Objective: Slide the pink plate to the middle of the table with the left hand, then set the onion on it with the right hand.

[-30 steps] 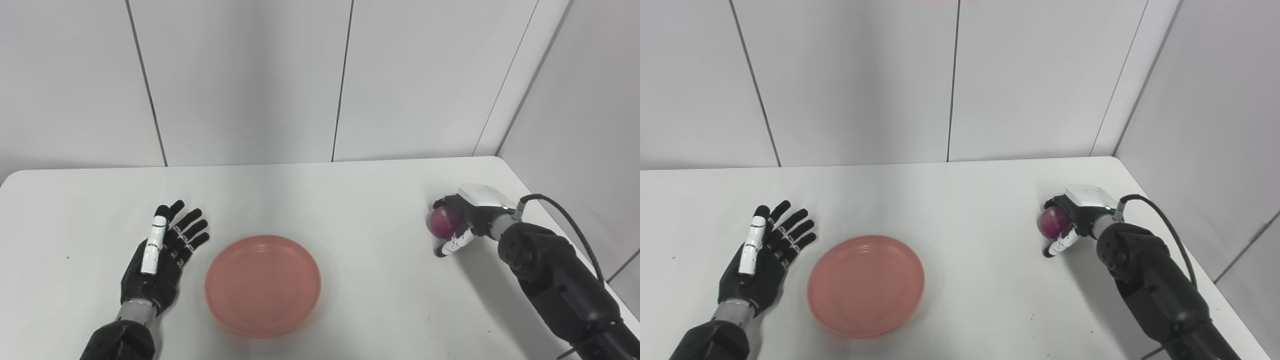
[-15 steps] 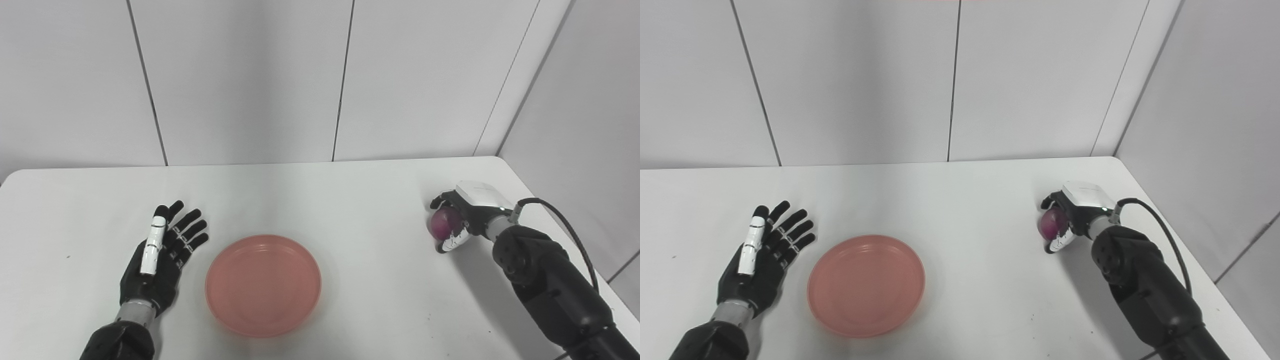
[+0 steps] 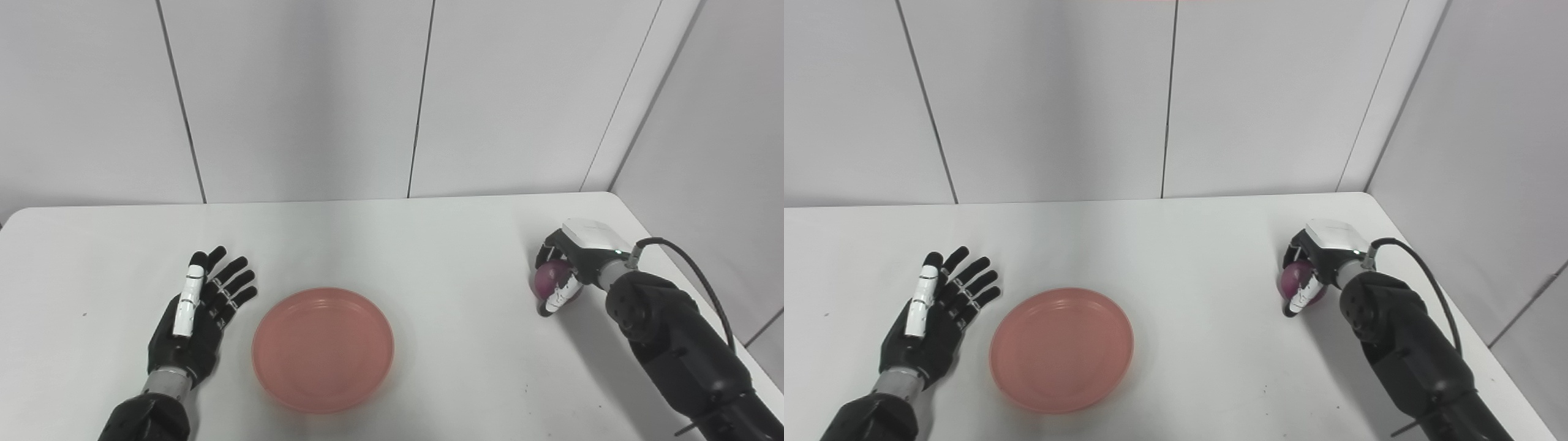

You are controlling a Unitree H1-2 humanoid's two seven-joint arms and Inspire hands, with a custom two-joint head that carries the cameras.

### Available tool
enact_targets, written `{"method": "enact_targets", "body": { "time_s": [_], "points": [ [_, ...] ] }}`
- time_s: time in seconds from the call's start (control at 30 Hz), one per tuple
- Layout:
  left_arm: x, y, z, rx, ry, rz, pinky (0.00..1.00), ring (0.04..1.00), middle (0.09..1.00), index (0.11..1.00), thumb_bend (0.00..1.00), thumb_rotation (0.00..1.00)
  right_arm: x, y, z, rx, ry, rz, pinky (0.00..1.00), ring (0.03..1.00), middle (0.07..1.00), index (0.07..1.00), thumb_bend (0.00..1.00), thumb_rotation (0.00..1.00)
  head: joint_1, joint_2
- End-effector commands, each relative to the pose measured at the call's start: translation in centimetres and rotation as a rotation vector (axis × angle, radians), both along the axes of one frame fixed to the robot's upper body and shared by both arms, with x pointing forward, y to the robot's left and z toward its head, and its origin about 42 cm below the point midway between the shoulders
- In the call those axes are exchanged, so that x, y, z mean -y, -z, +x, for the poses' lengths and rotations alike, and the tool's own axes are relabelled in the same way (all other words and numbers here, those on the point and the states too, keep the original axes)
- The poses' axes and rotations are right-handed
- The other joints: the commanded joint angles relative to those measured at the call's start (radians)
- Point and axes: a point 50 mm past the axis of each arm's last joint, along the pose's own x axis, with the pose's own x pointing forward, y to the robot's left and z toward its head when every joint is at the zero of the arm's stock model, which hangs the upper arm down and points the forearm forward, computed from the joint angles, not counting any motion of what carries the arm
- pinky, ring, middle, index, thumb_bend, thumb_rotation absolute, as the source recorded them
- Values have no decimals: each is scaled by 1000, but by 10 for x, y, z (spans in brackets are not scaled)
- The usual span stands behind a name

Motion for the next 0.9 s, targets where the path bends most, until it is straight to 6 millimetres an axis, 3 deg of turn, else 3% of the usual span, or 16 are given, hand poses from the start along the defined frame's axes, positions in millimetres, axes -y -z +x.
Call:
{"method": "enact_targets", "body": {
  "time_s": [0.0,0.17,0.4,0.57,0.87],
  "points": [
    [3,-13,4,41,13,-7,783,797,802,875,625,738,8,-14,3,9,18,-31,344,428,516,477,519,0,1,0],
    [4,-13,4,43,14,-4,788,799,804,875,627,742,5,-18,3,21,2,-29,333,420,521,474,518,0,2,1],
    [6,-13,5,38,15,-8,785,801,806,876,625,741,-13,-41,0,69,-58,-23,326,411,512,484,518,0,10,1],
    [8,-13,5,35,13,-9,783,803,808,880,615,755,-37,-66,-4,122,-156,-29,288,392,506,516,515,0,16,-1],
    [11,-12,5,30,12,-14,786,802,810,882,610,751,-86,-101,-11,187,-313,-54,317,390,487,525,515,0,55,-7]
  ]
}}
